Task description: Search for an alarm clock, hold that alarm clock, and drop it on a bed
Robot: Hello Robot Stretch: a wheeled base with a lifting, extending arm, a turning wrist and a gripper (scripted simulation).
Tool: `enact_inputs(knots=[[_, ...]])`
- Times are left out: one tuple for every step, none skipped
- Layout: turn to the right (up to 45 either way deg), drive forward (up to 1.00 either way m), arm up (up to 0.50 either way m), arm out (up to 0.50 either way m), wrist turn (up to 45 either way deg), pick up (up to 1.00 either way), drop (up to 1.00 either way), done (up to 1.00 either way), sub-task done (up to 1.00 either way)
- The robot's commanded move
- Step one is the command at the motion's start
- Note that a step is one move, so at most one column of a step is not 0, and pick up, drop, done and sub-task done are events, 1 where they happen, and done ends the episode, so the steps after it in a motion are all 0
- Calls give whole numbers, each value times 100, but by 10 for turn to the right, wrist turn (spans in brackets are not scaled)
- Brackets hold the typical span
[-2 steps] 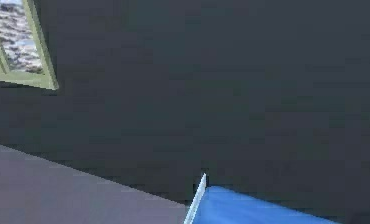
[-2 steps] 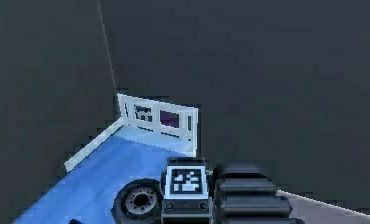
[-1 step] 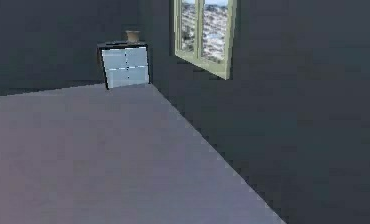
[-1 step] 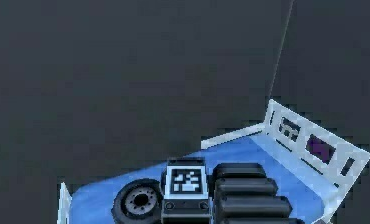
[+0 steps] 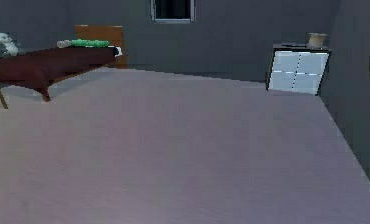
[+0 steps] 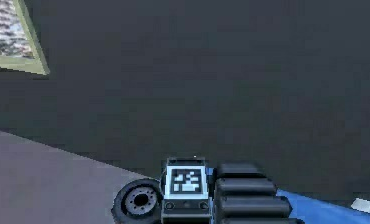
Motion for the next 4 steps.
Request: enact_inputs(knots=[[-30,0,0,0,0,0,0,0,0],[450,0,0,0,0,0,0,0,0],[270,0,0,0,0,0,0,0,0],[0,0,0,48,0,0,0,0,0]])
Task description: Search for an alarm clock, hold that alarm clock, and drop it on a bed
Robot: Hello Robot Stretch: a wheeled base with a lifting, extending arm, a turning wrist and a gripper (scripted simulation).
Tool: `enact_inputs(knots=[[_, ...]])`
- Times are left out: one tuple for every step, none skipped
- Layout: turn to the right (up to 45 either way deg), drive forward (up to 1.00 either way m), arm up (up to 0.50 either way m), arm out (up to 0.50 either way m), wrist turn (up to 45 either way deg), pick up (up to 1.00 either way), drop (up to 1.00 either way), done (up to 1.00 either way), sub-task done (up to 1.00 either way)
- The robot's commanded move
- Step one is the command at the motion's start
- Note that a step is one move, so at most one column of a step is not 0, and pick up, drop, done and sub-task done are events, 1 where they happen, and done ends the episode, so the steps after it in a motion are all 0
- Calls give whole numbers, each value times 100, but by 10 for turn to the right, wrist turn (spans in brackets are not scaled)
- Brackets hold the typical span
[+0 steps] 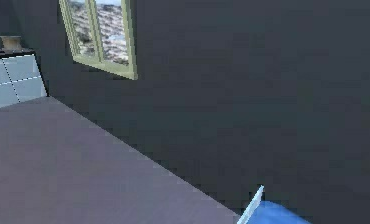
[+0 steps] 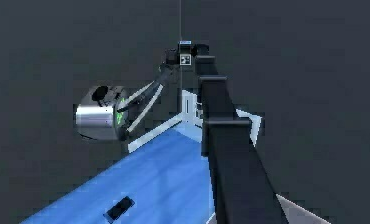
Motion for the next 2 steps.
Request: enact_inputs(knots=[[0,0,0,0,450,0,0,0,0],[0,0,0,0,450,0,0,0,0]])
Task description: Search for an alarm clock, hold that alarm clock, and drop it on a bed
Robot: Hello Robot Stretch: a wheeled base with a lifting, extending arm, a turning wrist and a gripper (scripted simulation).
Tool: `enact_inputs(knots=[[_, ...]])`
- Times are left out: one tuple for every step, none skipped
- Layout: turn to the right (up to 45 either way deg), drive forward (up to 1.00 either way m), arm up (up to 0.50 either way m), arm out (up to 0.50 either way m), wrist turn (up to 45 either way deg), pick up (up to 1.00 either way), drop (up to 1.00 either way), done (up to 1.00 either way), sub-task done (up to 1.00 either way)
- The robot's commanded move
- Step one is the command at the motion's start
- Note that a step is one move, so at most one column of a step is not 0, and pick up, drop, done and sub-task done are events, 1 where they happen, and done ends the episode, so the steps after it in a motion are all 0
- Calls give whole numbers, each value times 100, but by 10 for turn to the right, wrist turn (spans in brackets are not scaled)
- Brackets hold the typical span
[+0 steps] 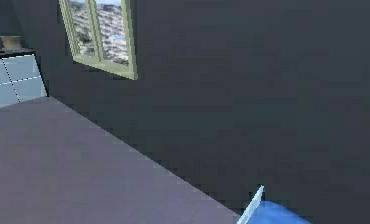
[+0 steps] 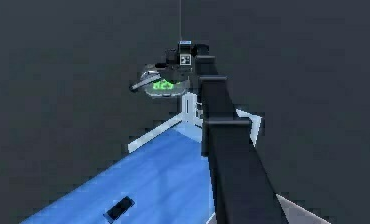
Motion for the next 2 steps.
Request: enact_inputs(knots=[[0,0,0,0,120,0,0,0,0],[0,0,-40,0,0,0,0,0,0]])
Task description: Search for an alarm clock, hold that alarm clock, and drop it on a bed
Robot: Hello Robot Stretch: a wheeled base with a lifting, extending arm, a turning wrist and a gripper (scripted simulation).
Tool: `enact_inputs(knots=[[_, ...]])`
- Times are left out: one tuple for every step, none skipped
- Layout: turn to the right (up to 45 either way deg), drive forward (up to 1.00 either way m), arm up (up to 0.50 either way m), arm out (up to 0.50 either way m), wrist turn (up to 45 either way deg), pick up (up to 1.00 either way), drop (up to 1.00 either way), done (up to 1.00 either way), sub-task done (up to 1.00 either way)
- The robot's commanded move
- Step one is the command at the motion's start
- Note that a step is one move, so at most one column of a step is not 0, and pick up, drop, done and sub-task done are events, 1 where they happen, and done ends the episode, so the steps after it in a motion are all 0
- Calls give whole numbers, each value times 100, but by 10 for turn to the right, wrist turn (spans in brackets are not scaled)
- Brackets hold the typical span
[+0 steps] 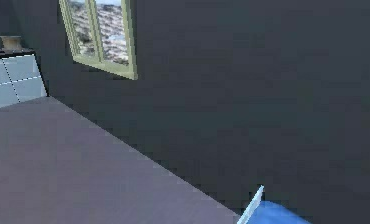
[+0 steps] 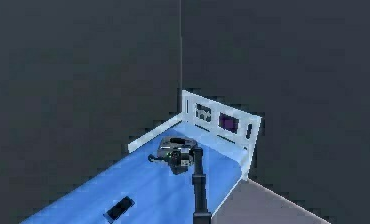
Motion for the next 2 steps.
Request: enact_inputs(knots=[[0,0,-32,0,0,0,0,0,0],[0,0,0,0,0,0,100,0,0]])
